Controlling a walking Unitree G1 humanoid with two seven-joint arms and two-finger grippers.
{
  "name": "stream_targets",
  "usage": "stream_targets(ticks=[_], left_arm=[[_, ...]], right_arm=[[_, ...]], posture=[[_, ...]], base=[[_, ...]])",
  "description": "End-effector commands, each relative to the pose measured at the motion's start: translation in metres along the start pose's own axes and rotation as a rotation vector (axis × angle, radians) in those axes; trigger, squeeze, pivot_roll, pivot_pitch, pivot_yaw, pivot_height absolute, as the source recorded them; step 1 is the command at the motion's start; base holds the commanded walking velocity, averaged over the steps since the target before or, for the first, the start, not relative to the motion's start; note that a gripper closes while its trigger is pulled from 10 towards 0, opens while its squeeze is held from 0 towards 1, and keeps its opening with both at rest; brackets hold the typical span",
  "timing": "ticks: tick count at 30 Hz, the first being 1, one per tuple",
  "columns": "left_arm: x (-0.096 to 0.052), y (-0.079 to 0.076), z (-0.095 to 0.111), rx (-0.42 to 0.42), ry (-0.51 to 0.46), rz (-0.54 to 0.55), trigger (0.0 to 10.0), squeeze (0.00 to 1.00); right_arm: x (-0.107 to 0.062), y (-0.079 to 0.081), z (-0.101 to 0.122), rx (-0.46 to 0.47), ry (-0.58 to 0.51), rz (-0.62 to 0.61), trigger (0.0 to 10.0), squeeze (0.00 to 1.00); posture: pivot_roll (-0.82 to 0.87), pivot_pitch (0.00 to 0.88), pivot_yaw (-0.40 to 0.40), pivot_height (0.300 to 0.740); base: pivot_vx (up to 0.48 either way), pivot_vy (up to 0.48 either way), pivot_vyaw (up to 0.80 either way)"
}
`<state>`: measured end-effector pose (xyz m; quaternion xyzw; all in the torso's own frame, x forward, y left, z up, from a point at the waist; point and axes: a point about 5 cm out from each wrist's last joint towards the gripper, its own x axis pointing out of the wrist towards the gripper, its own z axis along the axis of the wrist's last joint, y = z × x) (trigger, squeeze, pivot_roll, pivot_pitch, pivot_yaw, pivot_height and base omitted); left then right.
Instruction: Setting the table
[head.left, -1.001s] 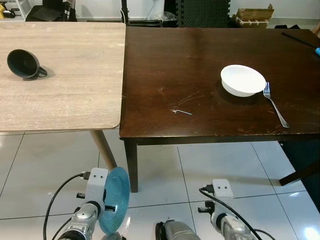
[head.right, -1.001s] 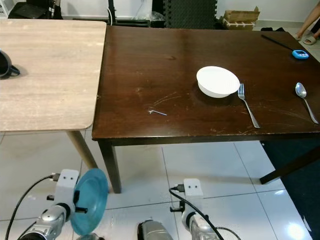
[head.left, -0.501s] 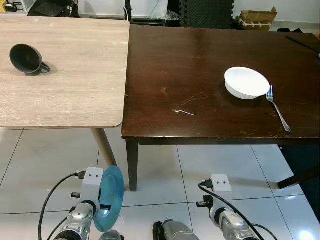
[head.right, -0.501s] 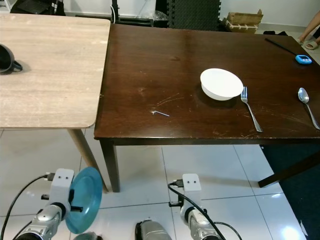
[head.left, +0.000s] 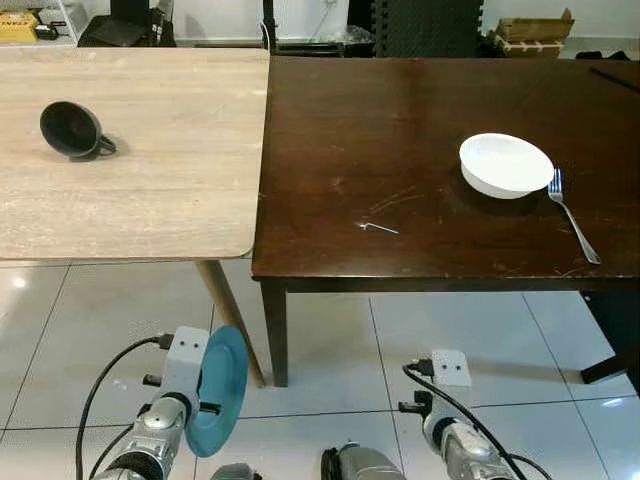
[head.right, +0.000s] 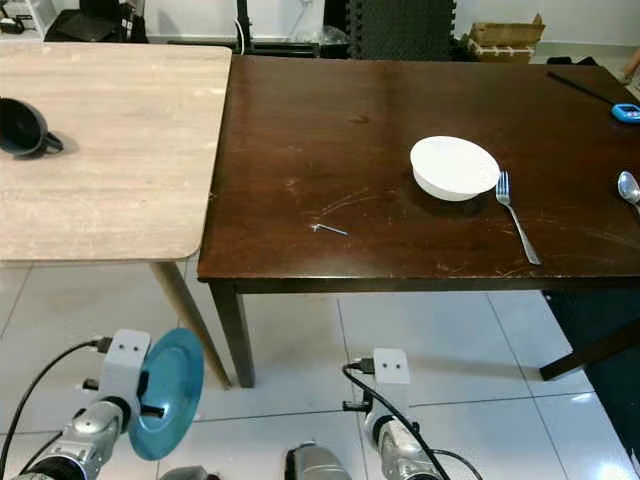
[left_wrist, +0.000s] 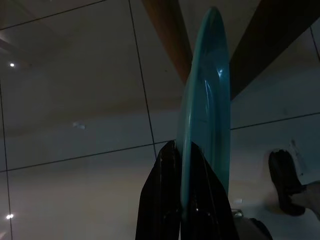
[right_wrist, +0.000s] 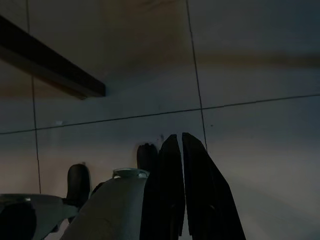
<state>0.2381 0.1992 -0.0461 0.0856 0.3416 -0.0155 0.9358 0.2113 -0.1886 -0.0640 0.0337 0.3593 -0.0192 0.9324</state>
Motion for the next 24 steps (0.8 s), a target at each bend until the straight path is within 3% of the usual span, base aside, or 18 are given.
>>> stream_targets(ticks=[1,5,9,16,21,24], left_arm=[[-0.001,-0.002,-0.007,-0.023,0.032,-0.004,10.0,0.00],[-0.002,-0.005,-0.012,-0.033,0.052,-0.004,10.0,0.00],[-0.005,-0.006,-0.023,-0.030,0.124,0.028,10.0,0.00],[-0.007,-0.007,-0.032,-0.043,0.174,0.028,10.0,0.00],[-0.011,-0.005,-0.044,0.049,0.242,0.002,10.0,0.00],[-0.016,0.006,-0.055,0.075,0.286,0.034,10.0,0.00]], right_arm=[[-0.003,0.002,-0.010,0.018,0.022,0.003,10.0,0.00],[-0.004,0.004,-0.014,-0.014,0.037,0.049,10.0,0.00],[-0.004,0.001,-0.014,-0.106,0.070,0.049,10.0,0.00],[0.002,0.003,0.000,-0.100,0.045,0.054,10.0,0.00],[0.002,0.006,-0.001,-0.125,0.052,0.070,10.0,0.00],[0.000,0.007,-0.008,-0.127,0.069,0.079,10.0,0.00]], posture=[[0.07,0.036,0.050,0.740],[0.06,0.042,0.040,0.740],[0.06,0.044,0.025,0.740],[0.06,0.047,-0.005,0.740],[0.07,0.048,-0.015,0.740],[0.08,0.051,-0.022,0.740]], base=[[0.000,0.000,0.00],[0.000,0.000,0.00],[0.000,0.000,0.00],[0.000,0.000,0.00],[0.000,0.000,0.00],[0.000,0.000,0.00]])
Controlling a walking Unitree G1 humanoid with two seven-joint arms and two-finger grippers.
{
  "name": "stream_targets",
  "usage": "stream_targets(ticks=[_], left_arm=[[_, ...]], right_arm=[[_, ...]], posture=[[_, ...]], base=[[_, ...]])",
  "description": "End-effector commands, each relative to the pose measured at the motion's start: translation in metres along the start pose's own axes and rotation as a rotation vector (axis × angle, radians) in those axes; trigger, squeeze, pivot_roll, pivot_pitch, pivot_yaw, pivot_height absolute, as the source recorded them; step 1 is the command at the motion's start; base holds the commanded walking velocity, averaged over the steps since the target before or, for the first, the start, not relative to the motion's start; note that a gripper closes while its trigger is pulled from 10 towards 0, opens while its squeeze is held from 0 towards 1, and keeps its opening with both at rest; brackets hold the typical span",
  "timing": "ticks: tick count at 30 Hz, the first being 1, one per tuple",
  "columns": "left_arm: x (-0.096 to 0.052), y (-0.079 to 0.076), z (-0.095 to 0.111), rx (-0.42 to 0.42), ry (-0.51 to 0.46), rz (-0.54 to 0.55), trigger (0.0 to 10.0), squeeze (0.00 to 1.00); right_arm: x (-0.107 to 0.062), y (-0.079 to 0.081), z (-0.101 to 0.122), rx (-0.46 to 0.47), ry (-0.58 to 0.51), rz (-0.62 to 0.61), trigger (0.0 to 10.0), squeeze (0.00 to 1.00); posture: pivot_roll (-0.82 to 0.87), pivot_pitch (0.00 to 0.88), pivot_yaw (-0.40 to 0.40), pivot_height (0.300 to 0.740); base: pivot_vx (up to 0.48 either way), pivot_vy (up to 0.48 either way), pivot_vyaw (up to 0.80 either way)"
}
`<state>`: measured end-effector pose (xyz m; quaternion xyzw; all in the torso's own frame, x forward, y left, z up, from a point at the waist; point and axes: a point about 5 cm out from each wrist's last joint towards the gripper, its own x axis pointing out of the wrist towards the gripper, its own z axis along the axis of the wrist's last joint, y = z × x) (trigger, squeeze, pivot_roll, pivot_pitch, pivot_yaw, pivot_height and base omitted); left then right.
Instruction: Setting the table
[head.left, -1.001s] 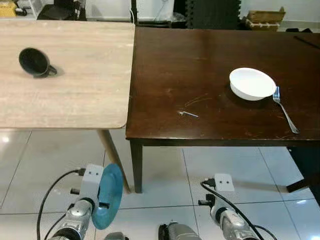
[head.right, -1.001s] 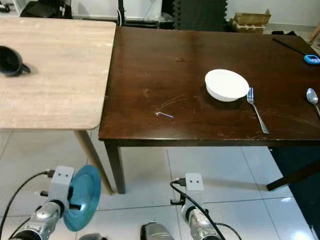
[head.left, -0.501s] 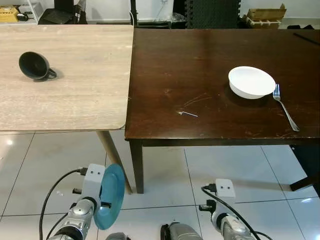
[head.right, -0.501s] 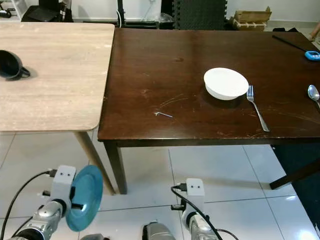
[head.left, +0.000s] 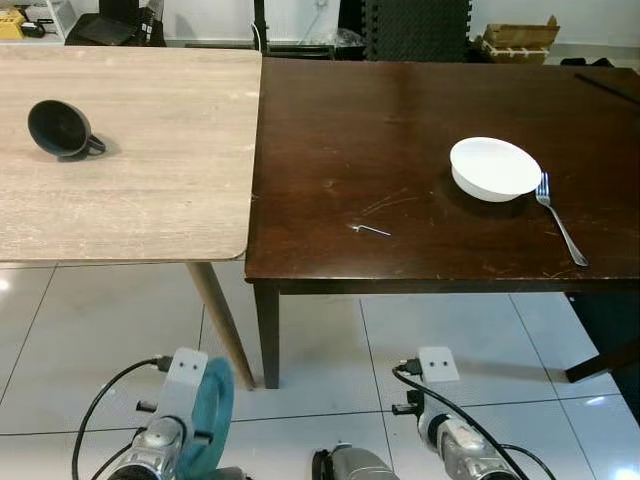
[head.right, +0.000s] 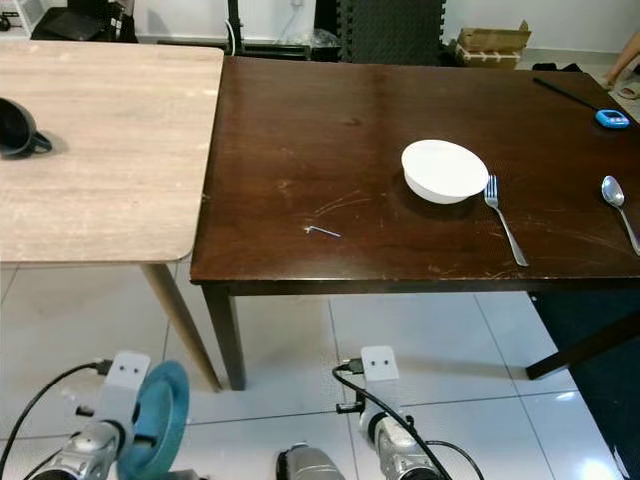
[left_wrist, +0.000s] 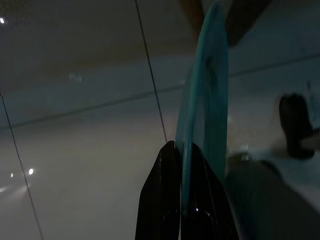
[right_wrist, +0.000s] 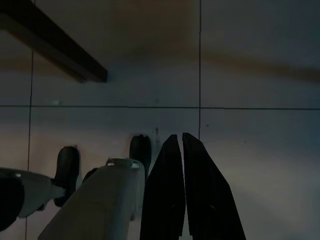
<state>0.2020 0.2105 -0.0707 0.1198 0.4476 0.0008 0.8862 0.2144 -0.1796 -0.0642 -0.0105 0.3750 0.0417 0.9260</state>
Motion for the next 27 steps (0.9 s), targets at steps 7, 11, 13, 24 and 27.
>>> stream_targets(ticks=[7,11,13,24,27], left_arm=[[-0.002,-0.016,-0.012,-0.019,0.040,-0.160,10.0,0.00],[-0.002,-0.030,-0.005,0.068,0.018,-0.202,10.0,0.00],[-0.001,-0.029,0.000,0.026,0.002,-0.155,10.0,0.00],[0.001,-0.026,0.016,-0.013,-0.075,-0.104,10.0,0.00],[0.001,-0.025,0.017,-0.008,-0.086,-0.092,10.0,0.00]], right_arm=[[-0.004,0.000,-0.016,0.023,0.044,0.000,10.0,0.00],[-0.003,0.006,-0.013,0.035,0.022,0.028,10.0,0.00],[-0.003,0.010,-0.011,0.042,0.005,0.043,10.0,0.00],[-0.001,0.028,-0.004,0.137,-0.046,0.184,10.0,0.00],[-0.001,0.024,-0.003,0.124,-0.050,0.138,10.0,0.00]], posture=[[0.08,0.050,-0.017,0.740],[0.07,0.044,-0.013,0.740],[0.06,0.042,-0.011,0.740],[0.06,0.034,-0.007,0.740],[0.06,0.036,-0.004,0.740]], base=[[0.000,0.000,0.00],[0.000,0.000,0.00],[0.000,0.000,0.00],[0.000,0.000,0.00],[0.000,0.000,0.00]])
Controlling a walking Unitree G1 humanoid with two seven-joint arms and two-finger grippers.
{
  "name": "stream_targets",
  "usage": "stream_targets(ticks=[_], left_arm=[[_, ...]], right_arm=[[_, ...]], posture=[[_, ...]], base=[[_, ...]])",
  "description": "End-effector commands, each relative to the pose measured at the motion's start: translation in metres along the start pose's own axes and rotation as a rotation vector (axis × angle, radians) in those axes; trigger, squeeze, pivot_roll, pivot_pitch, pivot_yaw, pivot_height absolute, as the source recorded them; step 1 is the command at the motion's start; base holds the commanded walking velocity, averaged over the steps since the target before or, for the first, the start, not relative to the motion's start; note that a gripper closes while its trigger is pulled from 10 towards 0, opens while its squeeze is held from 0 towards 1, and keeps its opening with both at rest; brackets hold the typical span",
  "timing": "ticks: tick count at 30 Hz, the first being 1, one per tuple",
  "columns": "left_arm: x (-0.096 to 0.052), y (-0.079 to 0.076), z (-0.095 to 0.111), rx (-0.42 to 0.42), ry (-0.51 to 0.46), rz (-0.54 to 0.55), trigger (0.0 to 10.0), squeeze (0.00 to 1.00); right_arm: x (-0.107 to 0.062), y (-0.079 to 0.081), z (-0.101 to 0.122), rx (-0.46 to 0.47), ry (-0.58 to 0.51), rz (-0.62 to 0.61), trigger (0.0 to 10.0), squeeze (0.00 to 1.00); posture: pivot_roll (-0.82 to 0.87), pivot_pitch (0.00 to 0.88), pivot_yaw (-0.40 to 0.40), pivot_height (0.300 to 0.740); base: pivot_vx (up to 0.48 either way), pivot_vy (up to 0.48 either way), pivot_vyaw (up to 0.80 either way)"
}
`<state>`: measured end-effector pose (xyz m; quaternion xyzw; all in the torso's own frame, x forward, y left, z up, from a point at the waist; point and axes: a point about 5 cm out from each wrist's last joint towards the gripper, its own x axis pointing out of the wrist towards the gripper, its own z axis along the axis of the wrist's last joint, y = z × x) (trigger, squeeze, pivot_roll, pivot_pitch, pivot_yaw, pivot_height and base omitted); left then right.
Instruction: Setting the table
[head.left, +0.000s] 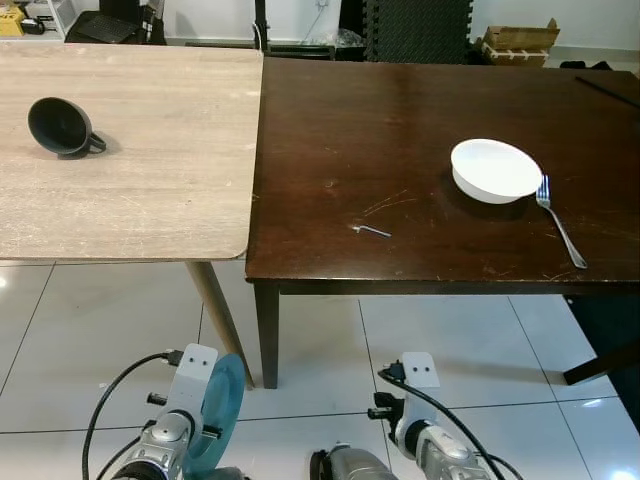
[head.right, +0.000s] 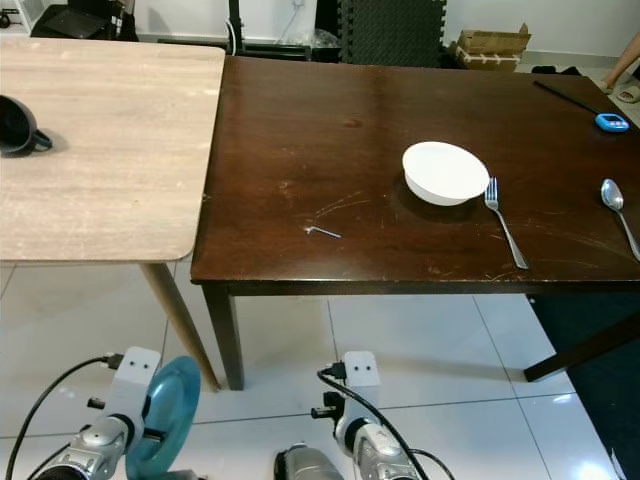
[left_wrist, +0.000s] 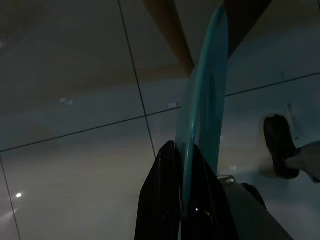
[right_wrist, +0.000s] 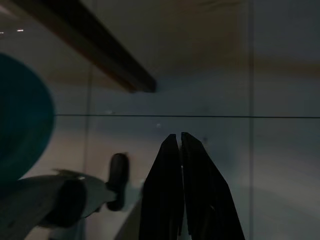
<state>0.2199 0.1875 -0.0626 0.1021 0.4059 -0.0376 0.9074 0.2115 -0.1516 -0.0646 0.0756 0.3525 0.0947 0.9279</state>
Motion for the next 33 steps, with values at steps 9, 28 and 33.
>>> stream_targets(ticks=[9,28,33], left_arm=[[0.000,-0.003,0.000,-0.004,-0.030,0.006,10.0,0.00],[0.000,-0.003,0.015,0.116,-0.128,0.024,10.0,0.00],[0.000,0.001,0.019,0.116,-0.150,0.045,10.0,0.00]], right_arm=[[-0.009,-0.023,-0.008,-0.013,0.032,-0.167,10.0,0.00],[-0.009,-0.029,0.000,-0.020,-0.017,-0.177,10.0,0.00],[-0.009,-0.028,0.001,-0.022,-0.021,-0.177,10.0,0.00]], posture=[[0.05,0.030,-0.001,0.740],[0.05,0.033,0.000,0.740],[0.05,0.036,-0.003,0.740]], base=[[0.000,0.000,0.00],[0.000,0.000,0.00],[0.000,0.000,0.00]])
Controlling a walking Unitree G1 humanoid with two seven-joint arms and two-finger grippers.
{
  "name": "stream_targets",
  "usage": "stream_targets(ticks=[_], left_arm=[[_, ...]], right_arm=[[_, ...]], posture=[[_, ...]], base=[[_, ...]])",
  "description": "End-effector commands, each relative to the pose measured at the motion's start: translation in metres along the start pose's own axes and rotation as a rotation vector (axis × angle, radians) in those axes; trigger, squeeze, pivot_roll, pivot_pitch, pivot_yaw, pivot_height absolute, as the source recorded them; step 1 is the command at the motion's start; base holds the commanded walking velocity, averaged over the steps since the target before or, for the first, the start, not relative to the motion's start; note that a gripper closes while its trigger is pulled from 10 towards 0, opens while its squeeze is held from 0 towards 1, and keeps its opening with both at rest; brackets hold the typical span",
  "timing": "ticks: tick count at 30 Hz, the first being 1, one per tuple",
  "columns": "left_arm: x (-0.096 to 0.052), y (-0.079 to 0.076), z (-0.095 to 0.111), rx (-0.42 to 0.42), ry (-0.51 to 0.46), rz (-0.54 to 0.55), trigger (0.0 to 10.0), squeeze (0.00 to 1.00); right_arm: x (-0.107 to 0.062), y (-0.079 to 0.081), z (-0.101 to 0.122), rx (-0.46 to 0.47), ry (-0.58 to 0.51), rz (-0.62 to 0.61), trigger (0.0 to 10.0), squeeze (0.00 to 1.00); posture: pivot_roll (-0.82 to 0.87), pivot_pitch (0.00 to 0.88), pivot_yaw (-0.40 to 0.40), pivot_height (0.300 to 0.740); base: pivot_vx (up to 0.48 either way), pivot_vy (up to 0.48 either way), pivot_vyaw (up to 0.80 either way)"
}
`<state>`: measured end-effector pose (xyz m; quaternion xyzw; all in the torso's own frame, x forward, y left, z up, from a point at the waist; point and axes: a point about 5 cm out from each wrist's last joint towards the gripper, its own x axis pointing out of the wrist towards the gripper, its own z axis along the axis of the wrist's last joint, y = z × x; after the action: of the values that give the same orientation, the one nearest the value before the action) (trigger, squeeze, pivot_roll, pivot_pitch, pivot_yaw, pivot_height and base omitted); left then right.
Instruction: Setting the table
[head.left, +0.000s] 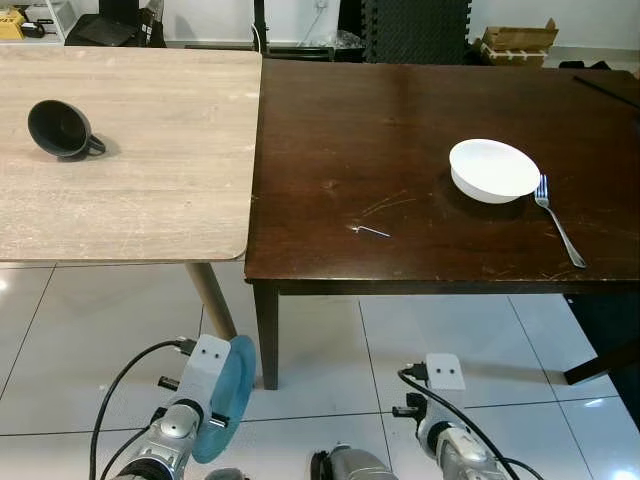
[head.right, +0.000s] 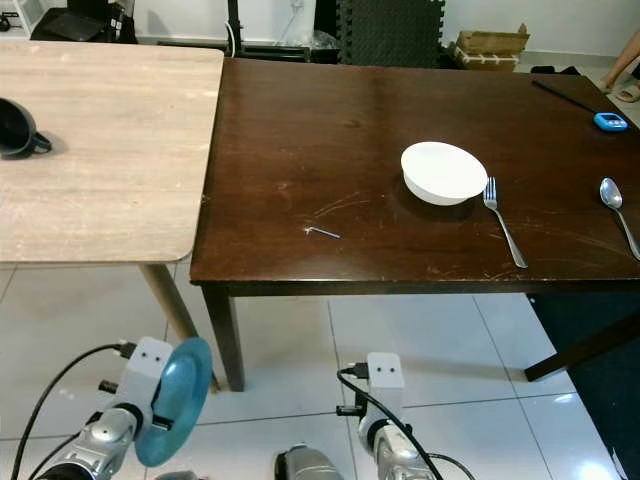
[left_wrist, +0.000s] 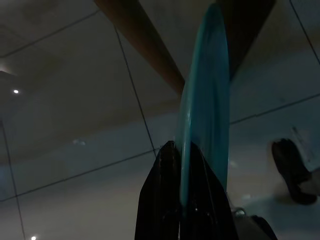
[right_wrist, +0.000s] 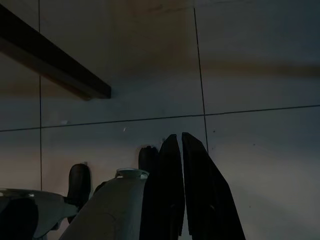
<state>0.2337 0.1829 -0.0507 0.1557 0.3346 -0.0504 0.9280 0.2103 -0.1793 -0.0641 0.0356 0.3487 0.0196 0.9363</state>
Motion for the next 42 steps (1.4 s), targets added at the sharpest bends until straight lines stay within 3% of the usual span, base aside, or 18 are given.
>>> stream_targets(ticks=[1,7,12,13,15,18,20,26,42], left_arm=[[0.000,0.003,0.000,0.010,-0.006,0.018,10.0,0.00],[0.001,0.005,0.004,-0.002,-0.025,0.031,10.0,0.00],[0.001,0.011,0.003,-0.112,-0.002,0.086,10.0,0.00],[0.001,0.018,0.000,-0.198,0.029,0.131,10.0,0.00],[0.001,0.019,0.000,-0.223,0.040,0.136,10.0,0.00],[0.002,0.013,-0.003,-0.171,0.064,0.078,10.0,0.00],[0.001,0.005,-0.005,-0.079,0.079,-0.003,10.0,0.00],[0.002,0.007,0.002,-0.150,0.031,0.021,10.0,0.00],[0.003,0.005,0.004,-0.197,0.015,0.009,10.0,0.00]], right_arm=[[-0.001,-0.002,0.000,0.001,-0.004,-0.008,10.0,0.00],[-0.001,-0.001,-0.001,-0.003,-0.004,0.000,10.0,0.00],[0.000,0.001,0.000,0.017,-0.013,0.009,10.0,0.00],[0.001,0.000,0.005,0.104,-0.043,-0.010,10.0,0.00],[0.001,-0.001,0.007,0.126,-0.052,-0.016,10.0,0.00],[0.002,-0.001,0.007,0.115,-0.049,-0.011,10.0,0.00],[0.002,0.001,0.006,0.104,-0.040,0.007,10.0,0.00],[0.001,0.000,0.013,0.198,-0.115,0.032,10.0,0.00],[0.000,-0.002,0.008,0.223,-0.091,0.021,10.0,0.00]], posture=[[0.05,0.036,-0.003,0.740],[0.05,0.040,-0.012,0.740],[0.05,0.040,-0.004,0.740],[0.05,0.040,-0.004,0.740],[0.05,0.040,-0.004,0.740],[0.06,0.038,-0.005,0.740],[0.05,0.036,-0.004,0.740],[0.05,0.036,-0.003,0.740],[0.05,0.038,-0.001,0.740]], base=[[0.000,0.000,0.00],[0.000,0.000,0.00],[0.000,0.000,0.00],[0.000,0.000,0.00],[0.000,0.000,0.00],[0.000,0.000,0.00],[0.000,0.000,0.00],[0.000,0.000,0.00],[0.000,0.000,0.00]])
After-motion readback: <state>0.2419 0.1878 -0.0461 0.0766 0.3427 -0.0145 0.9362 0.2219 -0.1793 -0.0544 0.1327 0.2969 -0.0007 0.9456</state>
